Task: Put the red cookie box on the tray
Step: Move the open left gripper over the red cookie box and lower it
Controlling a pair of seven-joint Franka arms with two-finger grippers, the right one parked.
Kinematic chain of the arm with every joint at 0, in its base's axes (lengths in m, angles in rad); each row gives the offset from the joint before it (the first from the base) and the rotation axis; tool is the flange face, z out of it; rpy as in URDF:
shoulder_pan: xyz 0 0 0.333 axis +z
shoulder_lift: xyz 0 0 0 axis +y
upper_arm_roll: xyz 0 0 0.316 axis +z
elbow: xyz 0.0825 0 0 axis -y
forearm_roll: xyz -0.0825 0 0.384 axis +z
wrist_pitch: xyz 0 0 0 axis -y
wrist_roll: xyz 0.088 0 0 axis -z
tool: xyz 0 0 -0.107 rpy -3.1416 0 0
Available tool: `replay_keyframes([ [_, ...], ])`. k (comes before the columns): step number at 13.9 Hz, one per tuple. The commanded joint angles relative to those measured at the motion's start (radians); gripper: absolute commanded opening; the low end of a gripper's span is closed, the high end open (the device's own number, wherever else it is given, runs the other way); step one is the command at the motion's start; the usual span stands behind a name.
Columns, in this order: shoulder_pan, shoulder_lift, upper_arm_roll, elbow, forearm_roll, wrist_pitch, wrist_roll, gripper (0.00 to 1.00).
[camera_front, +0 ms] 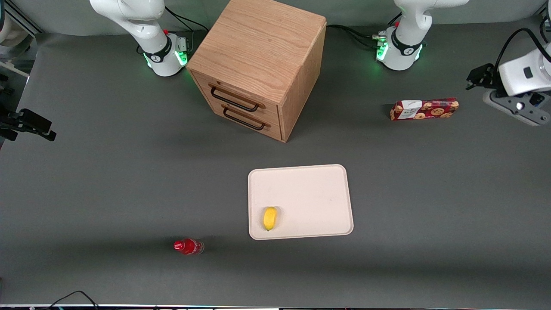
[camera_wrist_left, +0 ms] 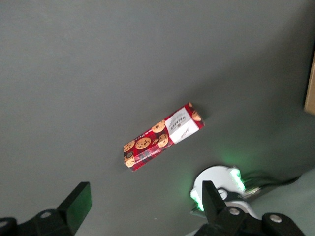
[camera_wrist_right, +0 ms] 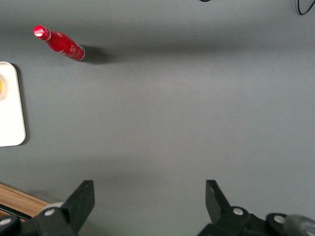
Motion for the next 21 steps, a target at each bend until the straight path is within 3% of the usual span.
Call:
replay_keyframes([
  [1,0.001,-0.18,0.037,-0.284,0.032,0.154,0.176,1.0],
  [5,0.028,-0.334,0.039,-0.564,0.049,0.327,0.343,1.0],
  [7,0.031,-0.361,0.041,-0.673,0.05,0.436,0.443,1.0],
  [10,0.12,-0.36,0.045,-0.828,0.053,0.644,0.645,1.0],
  [16,0.166,-0.316,0.056,-1.004,0.055,0.916,0.784,1.0],
  [21,0.166,-0.167,0.074,-1.015,0.055,1.039,0.816,1.0],
])
